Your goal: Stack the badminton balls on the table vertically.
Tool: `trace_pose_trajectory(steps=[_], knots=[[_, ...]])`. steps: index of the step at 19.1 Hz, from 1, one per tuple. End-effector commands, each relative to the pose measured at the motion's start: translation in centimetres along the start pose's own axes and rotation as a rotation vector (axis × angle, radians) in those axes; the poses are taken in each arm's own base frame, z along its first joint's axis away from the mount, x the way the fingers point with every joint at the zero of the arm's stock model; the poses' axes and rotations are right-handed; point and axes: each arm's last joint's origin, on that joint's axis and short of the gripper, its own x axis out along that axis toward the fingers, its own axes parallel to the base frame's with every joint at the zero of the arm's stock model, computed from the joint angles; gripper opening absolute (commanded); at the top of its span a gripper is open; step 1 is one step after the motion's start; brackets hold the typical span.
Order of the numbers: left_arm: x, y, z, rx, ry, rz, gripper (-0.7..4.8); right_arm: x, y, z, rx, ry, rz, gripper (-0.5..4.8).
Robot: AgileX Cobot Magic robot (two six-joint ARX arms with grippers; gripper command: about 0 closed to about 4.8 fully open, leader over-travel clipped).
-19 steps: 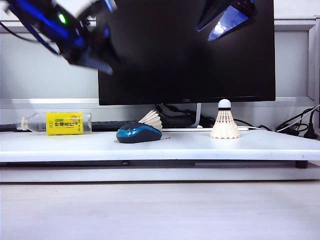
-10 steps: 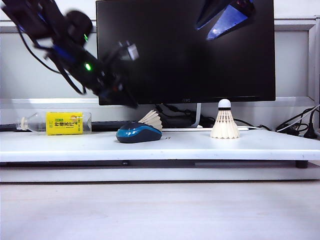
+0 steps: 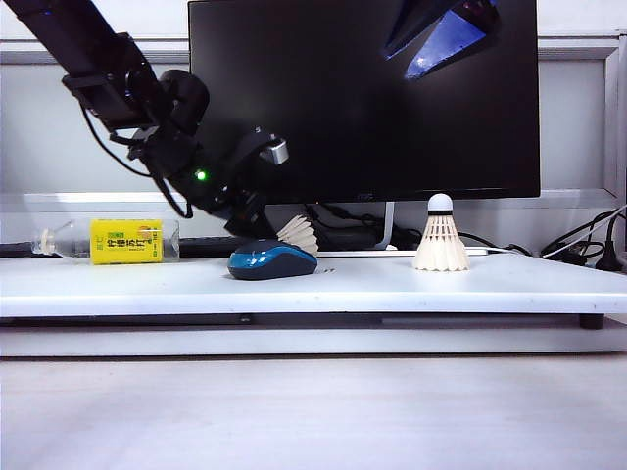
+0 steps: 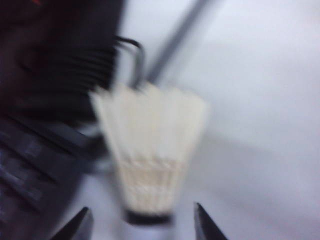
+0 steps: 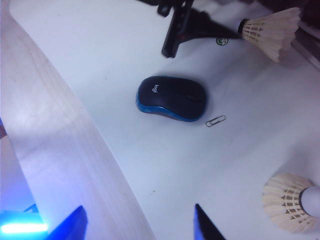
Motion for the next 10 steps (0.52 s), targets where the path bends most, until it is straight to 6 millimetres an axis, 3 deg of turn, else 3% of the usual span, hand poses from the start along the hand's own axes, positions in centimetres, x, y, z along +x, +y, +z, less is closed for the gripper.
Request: trace_pose_trajectory(steps=[1,10], knots=[[0.4,0.4,0.3,0.012,-0.016,0.012,2.75,-0.1,0.1,0.1,-0.015,-0.014,0.006,2.73],[1.2,-0.2,-1.0,-0.010,0.025,-0.025,2.74,-0.1,0.1,0.0,-0.009,-0.008,0.018,2.73]])
